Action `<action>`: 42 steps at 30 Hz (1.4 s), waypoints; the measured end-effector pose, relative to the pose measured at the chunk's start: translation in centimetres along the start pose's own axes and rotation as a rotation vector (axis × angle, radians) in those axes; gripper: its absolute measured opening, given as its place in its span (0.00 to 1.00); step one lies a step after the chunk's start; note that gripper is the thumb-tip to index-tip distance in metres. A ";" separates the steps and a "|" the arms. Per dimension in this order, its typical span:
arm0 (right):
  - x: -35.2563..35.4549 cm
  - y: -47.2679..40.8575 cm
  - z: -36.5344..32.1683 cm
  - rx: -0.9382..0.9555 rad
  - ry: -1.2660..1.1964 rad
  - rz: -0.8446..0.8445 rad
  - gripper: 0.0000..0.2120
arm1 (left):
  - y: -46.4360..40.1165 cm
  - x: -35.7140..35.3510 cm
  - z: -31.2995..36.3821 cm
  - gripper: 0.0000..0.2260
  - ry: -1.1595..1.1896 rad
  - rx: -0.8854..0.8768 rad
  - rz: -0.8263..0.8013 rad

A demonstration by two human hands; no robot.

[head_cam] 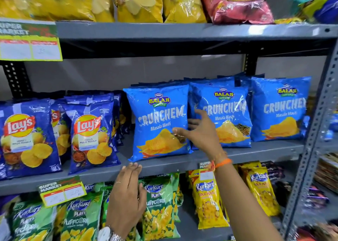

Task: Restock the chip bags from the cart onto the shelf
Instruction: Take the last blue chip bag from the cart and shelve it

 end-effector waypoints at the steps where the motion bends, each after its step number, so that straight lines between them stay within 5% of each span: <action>1: 2.2 0.8 -0.2 0.013 -0.007 0.098 0.46 | 0.0 0.1 -0.1 0.22 0.011 -0.001 0.008; 5: 13.0 2.3 0.7 0.057 0.178 0.516 0.40 | -0.2 -0.4 -0.3 0.23 0.018 -0.014 0.019; 10: 16.6 -0.5 5.4 -0.135 0.304 0.298 0.51 | -0.1 -0.3 0.2 0.22 -0.003 -0.018 0.054; 16: 15.3 -2.0 8.3 -0.164 0.024 0.071 0.19 | -0.1 0.0 0.6 0.20 -0.017 -0.027 0.097; 29: 14.4 -3.9 9.0 -0.140 -0.154 -0.138 0.18 | -0.2 -0.1 0.5 0.21 -0.032 -0.028 0.086; 37: 15.5 -4.0 10.0 -0.173 -0.119 -0.075 0.40 | -0.3 -0.4 0.3 0.22 -0.041 -0.017 0.069; 42: 18.2 -2.4 7.0 -0.148 0.288 0.181 0.53 | -0.1 0.0 0.4 0.22 -0.046 -0.046 -0.006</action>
Point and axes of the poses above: each hand's wrist, its own y-axis away from the middle knuckle, its own x-axis out of the back of the hand, z = x × y, the point moved 9 cm from there along -y, towards the middle knuckle, and after that the axes turned 10 degrees about x, right-handed, at the moved point
